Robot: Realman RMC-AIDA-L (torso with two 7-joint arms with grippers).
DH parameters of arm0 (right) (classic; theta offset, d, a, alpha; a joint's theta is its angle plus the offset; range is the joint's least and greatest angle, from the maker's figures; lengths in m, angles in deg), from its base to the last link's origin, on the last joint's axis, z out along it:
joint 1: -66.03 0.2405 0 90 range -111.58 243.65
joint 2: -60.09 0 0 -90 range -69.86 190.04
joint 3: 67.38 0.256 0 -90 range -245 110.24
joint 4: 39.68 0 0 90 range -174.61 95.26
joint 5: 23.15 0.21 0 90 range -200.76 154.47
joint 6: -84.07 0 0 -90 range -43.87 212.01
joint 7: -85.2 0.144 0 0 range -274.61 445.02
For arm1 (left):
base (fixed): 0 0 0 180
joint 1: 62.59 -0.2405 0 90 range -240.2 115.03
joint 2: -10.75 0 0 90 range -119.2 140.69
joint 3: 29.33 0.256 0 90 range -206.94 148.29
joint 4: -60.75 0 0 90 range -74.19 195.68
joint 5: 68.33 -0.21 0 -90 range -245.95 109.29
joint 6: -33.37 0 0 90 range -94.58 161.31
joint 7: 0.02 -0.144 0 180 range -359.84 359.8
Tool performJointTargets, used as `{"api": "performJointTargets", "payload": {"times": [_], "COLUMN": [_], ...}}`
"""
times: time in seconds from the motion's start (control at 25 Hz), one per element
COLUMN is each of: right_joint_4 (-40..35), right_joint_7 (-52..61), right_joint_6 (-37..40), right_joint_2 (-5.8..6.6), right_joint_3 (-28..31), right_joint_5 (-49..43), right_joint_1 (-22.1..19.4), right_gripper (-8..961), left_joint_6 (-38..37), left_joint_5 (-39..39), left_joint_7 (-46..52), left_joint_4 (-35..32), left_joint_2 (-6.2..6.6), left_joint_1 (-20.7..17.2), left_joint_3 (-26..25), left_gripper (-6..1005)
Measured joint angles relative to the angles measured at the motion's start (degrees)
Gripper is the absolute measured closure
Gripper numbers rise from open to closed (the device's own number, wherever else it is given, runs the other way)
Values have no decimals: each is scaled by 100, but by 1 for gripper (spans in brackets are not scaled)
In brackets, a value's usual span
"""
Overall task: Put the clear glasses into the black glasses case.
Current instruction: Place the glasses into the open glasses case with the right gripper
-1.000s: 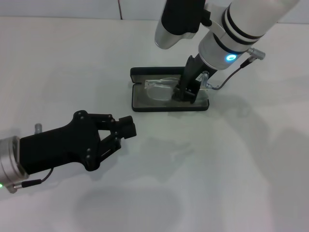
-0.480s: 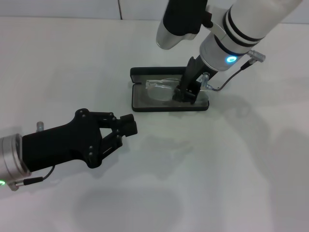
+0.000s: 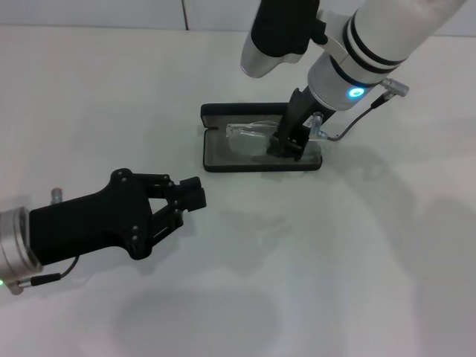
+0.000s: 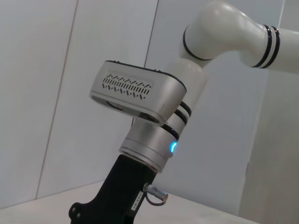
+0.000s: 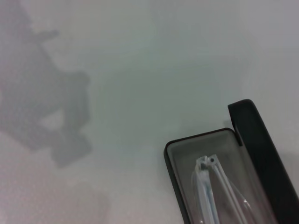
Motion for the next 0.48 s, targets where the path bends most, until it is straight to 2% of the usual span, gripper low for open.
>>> {"api": "performJointTargets", "payload": {"times": [0.48], "right_joint_4": [16], "right_joint_7": [-7], "right_joint_6": [-17], "right_joint_2": [0], "right_joint_3": [8], "right_joint_5": [-1], "right_joint_1": [-19], "right_gripper": [835], "left_joint_6": [10], "left_joint_5": [-46], "left_joint_7": [-1], "left_joint_4": [-22], "left_joint_2": [-29], "left_joint_1": [33], "left_joint_3": [-27], "left_gripper": [886]}}
